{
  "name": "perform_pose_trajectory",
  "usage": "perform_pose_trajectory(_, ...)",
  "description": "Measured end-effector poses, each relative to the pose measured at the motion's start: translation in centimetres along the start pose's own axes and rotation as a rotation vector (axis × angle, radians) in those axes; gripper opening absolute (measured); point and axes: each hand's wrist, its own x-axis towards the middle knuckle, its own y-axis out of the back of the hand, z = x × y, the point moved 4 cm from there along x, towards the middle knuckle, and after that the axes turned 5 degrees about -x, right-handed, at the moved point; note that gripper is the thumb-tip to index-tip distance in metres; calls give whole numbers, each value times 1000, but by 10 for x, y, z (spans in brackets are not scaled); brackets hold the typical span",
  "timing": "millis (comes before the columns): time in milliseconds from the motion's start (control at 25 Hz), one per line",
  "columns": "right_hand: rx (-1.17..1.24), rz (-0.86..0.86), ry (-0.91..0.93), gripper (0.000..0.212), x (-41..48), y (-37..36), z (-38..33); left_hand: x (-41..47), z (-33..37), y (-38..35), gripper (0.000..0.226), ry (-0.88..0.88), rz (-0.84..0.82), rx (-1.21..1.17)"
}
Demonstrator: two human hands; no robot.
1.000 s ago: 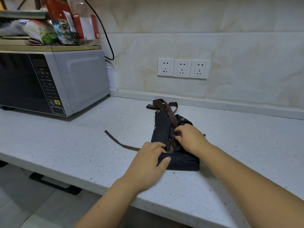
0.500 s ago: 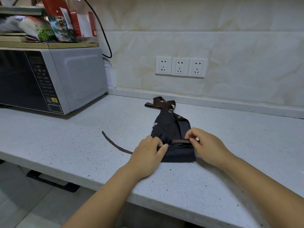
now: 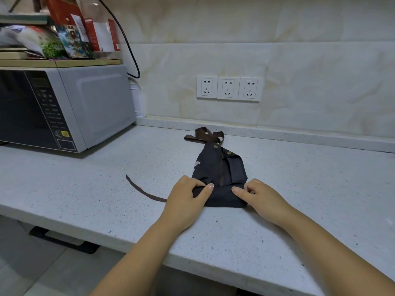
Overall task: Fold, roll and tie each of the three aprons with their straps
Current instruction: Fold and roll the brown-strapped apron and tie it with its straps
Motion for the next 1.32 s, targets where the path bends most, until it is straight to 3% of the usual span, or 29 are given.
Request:
perform_pose_trajectory(80, 11, -13, -58, 52, 3, 1, 0, -7, -1, 3, 16, -10, -33, -69)
perform_pose_trajectory(200, 27, 46, -86, 52, 3, 1, 2, -5, -6, 2, 9, -31, -48, 12)
perform_pose_trajectory(360, 42, 121, 1, 17, -5, 5, 3, 6, -6, 0, 12, -4, -92, 19)
perform_pose_trajectory(560, 12, -11, -10, 38, -5, 12, 8, 9, -4, -12, 31, 83, -83, 61)
perform_pose_trajectory(720, 27, 2, -38, 46, 1, 8, 10, 5, 5, -12, 27, -169, 123, 263)
perform_pose_trajectory(840, 10, 56, -58, 48, 4, 7, 12, 1, 7, -23, 42, -312, -14, 374)
perform_pose_trajectory(1000, 91, 237, 28, 21, 0, 8, 8, 15, 6, -32, 38, -208, -59, 476)
perform_pose_trajectory(1200, 30, 123, -1, 38, -3, 9, 15, 51, 13, -34, 44, 84, -274, 341)
perform_pose_trajectory(1240, -21, 118, -21, 41, 0, 10, 16, 54, 13, -36, 43, 73, -257, 375)
perform_pose_trajectory(1320, -125, 103, -63, 54, 11, 13, 14, 52, 17, -36, 43, -126, 31, 605)
